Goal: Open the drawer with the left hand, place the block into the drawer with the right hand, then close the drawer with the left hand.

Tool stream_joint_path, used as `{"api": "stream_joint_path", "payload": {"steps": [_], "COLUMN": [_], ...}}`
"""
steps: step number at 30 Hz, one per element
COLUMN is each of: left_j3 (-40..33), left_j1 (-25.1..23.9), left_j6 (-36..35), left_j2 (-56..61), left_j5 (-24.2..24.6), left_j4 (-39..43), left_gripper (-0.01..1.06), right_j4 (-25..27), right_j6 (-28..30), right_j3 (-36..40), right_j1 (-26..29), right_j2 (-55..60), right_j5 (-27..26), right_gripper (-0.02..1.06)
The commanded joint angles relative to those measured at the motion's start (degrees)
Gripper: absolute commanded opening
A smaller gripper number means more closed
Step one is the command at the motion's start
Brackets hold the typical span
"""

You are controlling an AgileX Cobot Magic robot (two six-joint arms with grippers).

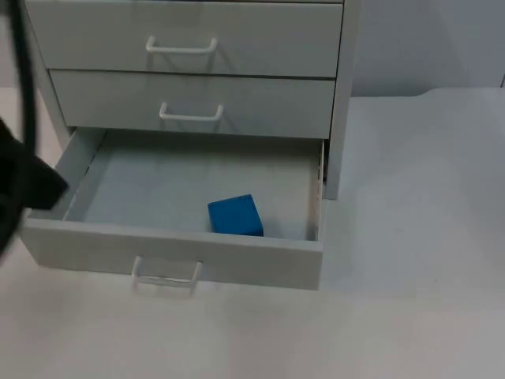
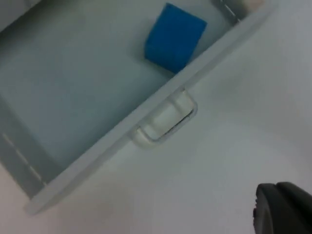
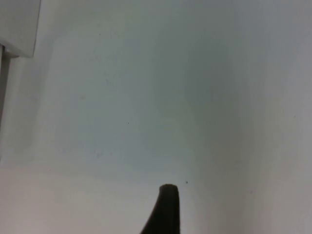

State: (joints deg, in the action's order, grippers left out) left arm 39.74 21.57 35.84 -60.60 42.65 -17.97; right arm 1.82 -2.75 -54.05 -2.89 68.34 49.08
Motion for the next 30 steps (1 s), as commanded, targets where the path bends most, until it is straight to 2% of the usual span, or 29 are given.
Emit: {"api": "stream_joint_path", "payload": {"steps": [1,4,5,8,9,13,17,22,25,30], "left_j3": [-0.1,-0.1,-0.1,-0.1,-0.1,-0.1,-0.1,-0.1,-0.1,-0.1], "left_j1": [7.1,16.5,16.5,23.2,25.0,28.4,29.0,29.0,29.0,29.0], "left_j6": [-7.7,-19.0,-19.0,-28.3,-29.7,-29.7,-31.4,-36.1,-36.7,-44.8], "left_j2": [-2.1,-5.3,-5.3,-9.0,-10.2,-14.2,-18.8,-25.1,-27.8,-33.5], "left_j5": [-3.9,-8.1,-8.1,-9.1,-9.0,-9.6,-12.9,-15.8,-17.0,-19.1], "left_j4": [8.1,22.3,22.3,36.5,40.2,45.1,48.0,56.7,59.2,69.1], "left_gripper": [0.00,0.00,0.00,0.00,0.00,0.00,0.00,0.00,0.00,0.00], "right_j4": [-0.1,-0.1,-0.1,-0.1,-0.1,-0.1,-0.1,-0.1,-0.1,-0.1], "right_j6": [0.6,0.6,0.6,0.6,0.6,0.6,0.6,0.6,0.6,0.6], "right_j3": [0.0,0.0,0.0,0.0,0.0,0.0,0.0,0.0,0.0,0.0], "right_j1": [0.4,0.4,0.4,0.4,0.4,0.4,0.4,0.4,0.4,0.4], "right_j2": [-0.4,-0.4,-0.4,-0.4,-0.4,-0.4,-0.4,-0.4,-0.4,-0.4], "right_j5": [-0.5,-0.5,-0.5,-0.5,-0.5,-0.5,-0.5,-0.5,-0.5,-0.5], "right_gripper": [0.73,0.73,0.73,0.73,0.73,0.73,0.73,0.73,0.73,0.73]}}
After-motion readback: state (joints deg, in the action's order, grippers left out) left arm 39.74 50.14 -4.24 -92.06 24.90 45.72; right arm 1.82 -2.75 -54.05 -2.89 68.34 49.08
